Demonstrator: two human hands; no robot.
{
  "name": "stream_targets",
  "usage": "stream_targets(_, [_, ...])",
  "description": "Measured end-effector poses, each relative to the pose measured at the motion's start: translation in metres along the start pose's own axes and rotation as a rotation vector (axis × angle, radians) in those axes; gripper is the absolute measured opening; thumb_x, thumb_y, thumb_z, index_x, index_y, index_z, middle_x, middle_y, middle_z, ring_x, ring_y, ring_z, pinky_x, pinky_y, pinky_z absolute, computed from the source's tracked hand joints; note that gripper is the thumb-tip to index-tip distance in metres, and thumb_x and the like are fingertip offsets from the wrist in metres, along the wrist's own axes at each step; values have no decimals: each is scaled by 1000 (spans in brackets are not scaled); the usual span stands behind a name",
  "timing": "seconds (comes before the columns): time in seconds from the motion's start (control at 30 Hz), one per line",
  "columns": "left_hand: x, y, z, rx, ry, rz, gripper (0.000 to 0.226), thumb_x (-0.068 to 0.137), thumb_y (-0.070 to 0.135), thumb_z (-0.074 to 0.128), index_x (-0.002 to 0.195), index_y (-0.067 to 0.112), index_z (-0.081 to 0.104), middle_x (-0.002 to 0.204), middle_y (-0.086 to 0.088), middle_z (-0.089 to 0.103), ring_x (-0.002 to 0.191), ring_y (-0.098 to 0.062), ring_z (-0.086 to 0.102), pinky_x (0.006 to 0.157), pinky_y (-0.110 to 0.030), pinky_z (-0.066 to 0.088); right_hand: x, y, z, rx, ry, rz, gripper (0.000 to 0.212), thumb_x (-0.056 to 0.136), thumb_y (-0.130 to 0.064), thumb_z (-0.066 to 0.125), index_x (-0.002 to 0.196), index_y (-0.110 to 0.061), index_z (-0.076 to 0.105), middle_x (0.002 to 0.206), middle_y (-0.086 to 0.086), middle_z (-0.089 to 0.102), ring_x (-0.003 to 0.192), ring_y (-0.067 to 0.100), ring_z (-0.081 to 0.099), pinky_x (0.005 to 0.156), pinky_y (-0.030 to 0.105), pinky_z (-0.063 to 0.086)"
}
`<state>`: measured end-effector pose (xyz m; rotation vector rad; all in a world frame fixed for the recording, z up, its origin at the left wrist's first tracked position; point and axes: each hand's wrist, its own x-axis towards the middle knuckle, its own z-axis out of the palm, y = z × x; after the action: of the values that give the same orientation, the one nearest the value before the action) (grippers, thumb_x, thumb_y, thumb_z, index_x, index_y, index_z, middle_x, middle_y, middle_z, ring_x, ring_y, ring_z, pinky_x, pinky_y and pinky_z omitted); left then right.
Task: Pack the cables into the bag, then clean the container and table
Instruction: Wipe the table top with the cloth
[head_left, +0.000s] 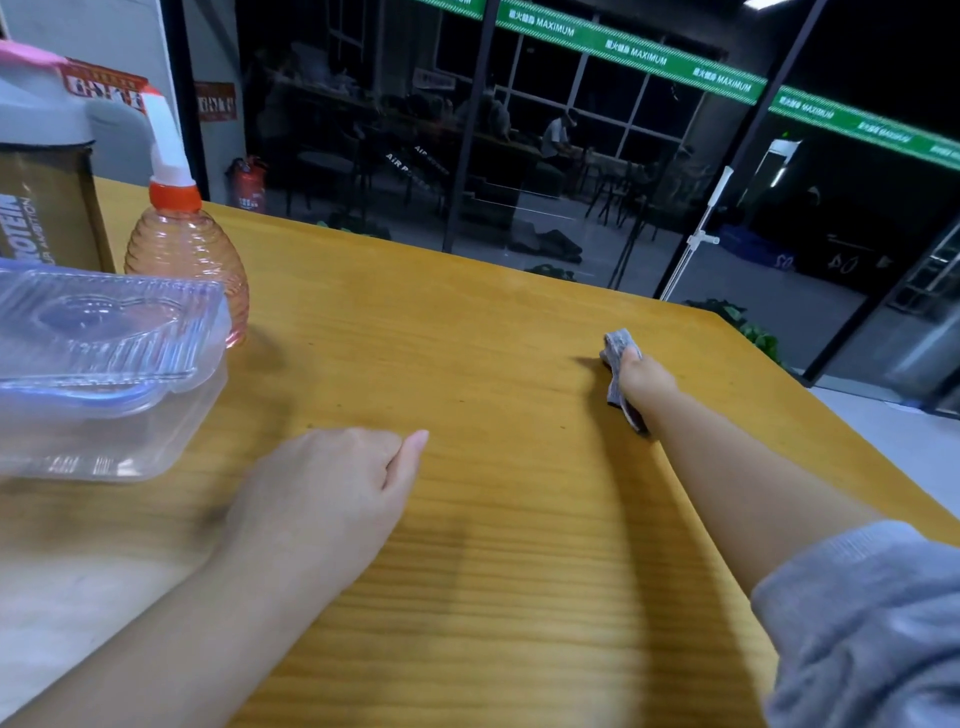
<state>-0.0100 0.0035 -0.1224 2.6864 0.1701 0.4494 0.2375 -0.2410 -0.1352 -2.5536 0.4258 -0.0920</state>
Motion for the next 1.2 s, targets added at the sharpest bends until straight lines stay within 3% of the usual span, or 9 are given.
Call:
stream_targets(0.2, [2,1,1,-13,-20,30,52,90,55,16,59,16,31,56,-1,44,63,-21,50,59,-34,38,5,-22,10,-216,-102,-91,58,100,-41,9,147,-14,30,149,15,33,137,33,27,114,45,20])
stream_targets(0.37, [3,3,-1,-14,-29,67,50,85,57,10,61,17,28,56,-1,42,63,-22,47,57,-35,34,-4,-41,19,-245,-272,-370,56,101,-46,16,150,-21,22,159,3,16,146,22,12,118,43,11])
stream_targets(0.67, [1,2,-2,-143,45,82,49,88,55,19,59,16,30,52,-1,42,62,-23,50,60,-38,40,-81,-68,43,-276,-459,-825,54,99,-48,34,148,-27,29,158,-6,18,146,13,8,117,32,2])
stream_targets(0.87, [-1,-3,1,-201,69,99,47,88,56,22,62,20,39,55,1,50,64,-22,53,63,-39,46,-126,-65,50,-104,-587,-1000,45,100,-36,42,142,-21,44,153,-7,31,144,8,16,118,26,10])
stream_targets(0.93, [-2,-7,1,-250,82,95,47,88,57,23,60,25,43,53,1,49,63,-24,54,62,-40,47,-138,-59,41,6,-672,-961,35,101,-33,41,131,-22,55,140,-14,48,133,-4,31,110,19,22])
stream_targets(0.97, [-2,-8,0,-266,93,92,48,89,58,23,62,26,46,52,1,49,63,-24,54,62,-41,47,-143,-54,38,69,-722,-903,27,101,-34,41,117,-27,62,120,-22,60,115,-11,45,99,16,32])
stream_targets(1.03, [-2,-10,0,-279,125,94,47,87,58,25,66,23,47,49,1,47,60,-24,53,59,-41,46,-151,-44,31,222,-753,-826,29,99,-40,42,94,-23,65,81,-21,61,78,-6,53,78,18,39])
stream_targets(1.1, [-4,-10,-1,-294,145,98,42,90,55,31,65,21,39,46,0,40,56,-24,49,56,-40,42,-152,-37,26,405,-728,-747,44,97,-43,44,99,-5,65,86,-3,63,80,8,56,79,26,43])
stream_targets(1.2, [-5,-9,-2,-277,121,97,39,87,52,33,63,22,34,45,0,34,53,-26,45,53,-41,40,-148,-36,9,711,-699,-524,45,99,-35,44,102,5,65,90,15,69,80,22,65,79,28,53])
